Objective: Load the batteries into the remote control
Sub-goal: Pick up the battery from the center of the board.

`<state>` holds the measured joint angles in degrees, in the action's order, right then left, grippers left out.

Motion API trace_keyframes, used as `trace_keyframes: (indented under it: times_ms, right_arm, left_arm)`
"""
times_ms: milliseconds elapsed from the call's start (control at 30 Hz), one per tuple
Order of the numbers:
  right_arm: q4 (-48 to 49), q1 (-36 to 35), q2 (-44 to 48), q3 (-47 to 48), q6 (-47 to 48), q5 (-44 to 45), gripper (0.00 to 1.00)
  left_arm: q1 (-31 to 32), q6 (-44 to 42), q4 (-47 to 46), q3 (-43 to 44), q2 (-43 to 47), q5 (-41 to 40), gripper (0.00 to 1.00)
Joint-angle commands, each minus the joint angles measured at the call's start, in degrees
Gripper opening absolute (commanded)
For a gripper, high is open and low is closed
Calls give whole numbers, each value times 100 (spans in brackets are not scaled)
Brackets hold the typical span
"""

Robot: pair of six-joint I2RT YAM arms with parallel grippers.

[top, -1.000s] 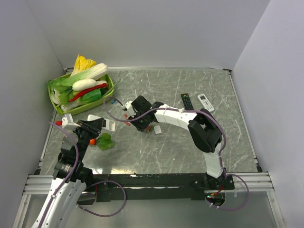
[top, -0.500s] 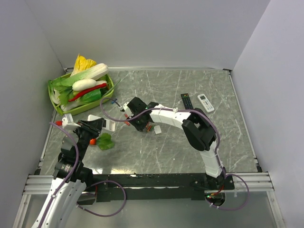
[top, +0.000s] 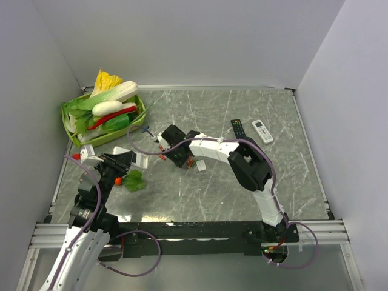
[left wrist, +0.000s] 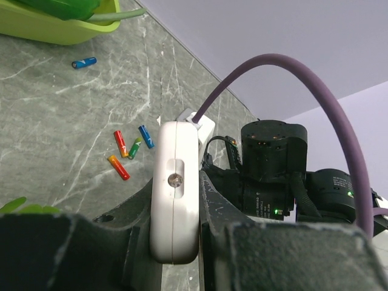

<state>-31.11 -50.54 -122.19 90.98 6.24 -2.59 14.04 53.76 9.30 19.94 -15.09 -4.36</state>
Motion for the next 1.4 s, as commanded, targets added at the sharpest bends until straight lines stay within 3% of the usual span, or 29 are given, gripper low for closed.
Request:
trace_keyframes:
  times_ms: [0, 100, 367, 733, 967, 1200, 1367]
  right_arm:
    - [-52, -113, -261, 201, 35, 31, 27]
    - [-158, -149, -358, 341, 44, 13, 26]
    - [-211, -210, 317, 96, -158, -136, 0]
    - [729, -193, 2997, -1660, -1265, -225, 0]
    - [1790, -105, 4571, -2601, -1872, -250, 0]
    - [2838, -114, 5828, -3709, -1285, -769, 0]
    - [2382, -114, 6119, -3614, -214, -1689, 0]
  left_arm:
    - [-33, 56, -218, 97, -20, 120, 1]
    - [-33, 82, -227, 89, -3, 155, 1]
    - [-33, 362, -429, -201, 252, 313, 1]
    - [-33, 1312, -1921, -1062, 420, 875, 1]
    - [-16, 2006, -3723, -1178, -756, 1857, 2]
    - [-16, 1576, -2996, -255, -1873, 2780, 2]
    - [-16, 1647, -3294, 175, -2768, 3888, 2]
